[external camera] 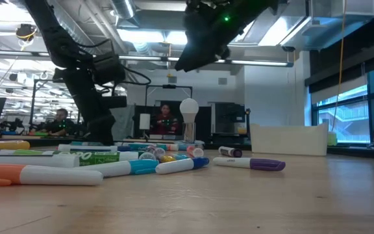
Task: Pick & Place Markers
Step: Put the medium blue marker pen into the transparent bin
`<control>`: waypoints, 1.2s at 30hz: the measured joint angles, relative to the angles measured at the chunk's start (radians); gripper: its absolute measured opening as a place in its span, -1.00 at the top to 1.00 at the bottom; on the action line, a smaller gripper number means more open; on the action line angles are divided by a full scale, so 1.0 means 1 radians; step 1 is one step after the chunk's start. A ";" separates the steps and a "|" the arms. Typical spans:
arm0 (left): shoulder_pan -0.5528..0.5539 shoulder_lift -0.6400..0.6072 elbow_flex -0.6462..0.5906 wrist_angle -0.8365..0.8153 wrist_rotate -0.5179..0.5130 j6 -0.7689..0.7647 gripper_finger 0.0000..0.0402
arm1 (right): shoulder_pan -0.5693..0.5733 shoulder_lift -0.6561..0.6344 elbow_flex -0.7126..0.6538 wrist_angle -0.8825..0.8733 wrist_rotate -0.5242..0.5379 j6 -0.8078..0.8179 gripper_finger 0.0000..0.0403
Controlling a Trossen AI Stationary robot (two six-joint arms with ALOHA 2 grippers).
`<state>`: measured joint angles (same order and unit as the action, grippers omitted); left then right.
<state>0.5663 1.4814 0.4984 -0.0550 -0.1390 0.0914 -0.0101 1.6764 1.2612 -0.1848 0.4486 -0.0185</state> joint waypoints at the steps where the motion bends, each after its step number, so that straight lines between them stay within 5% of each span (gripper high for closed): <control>1: 0.000 -0.005 -0.001 0.003 0.000 -0.001 0.66 | 0.000 0.005 -0.002 0.009 -0.011 -0.003 -0.10; 5: -0.002 -0.041 -0.007 0.016 0.021 -0.064 0.70 | -0.028 0.038 -0.036 0.120 -0.130 0.016 -0.10; 11: -0.036 -0.132 -0.006 0.125 0.199 -0.158 0.61 | -0.098 0.118 -0.145 0.571 -0.401 0.243 -0.10; 18: -0.120 -0.227 -0.005 0.262 0.204 -0.269 0.65 | -0.162 0.137 -0.190 0.629 -0.423 0.426 -0.10; 30: -0.261 -0.271 -0.105 0.850 0.124 -0.539 0.65 | -0.132 0.147 -0.191 0.789 -0.470 0.445 -0.10; 36: -0.317 -0.272 -0.130 1.035 0.099 -0.555 0.65 | -0.091 0.147 -0.191 0.847 -0.470 0.423 -0.10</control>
<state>0.2491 1.2098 0.3687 0.9797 -0.0399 -0.4637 -0.1015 1.8233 1.0702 0.6619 -0.0214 0.4048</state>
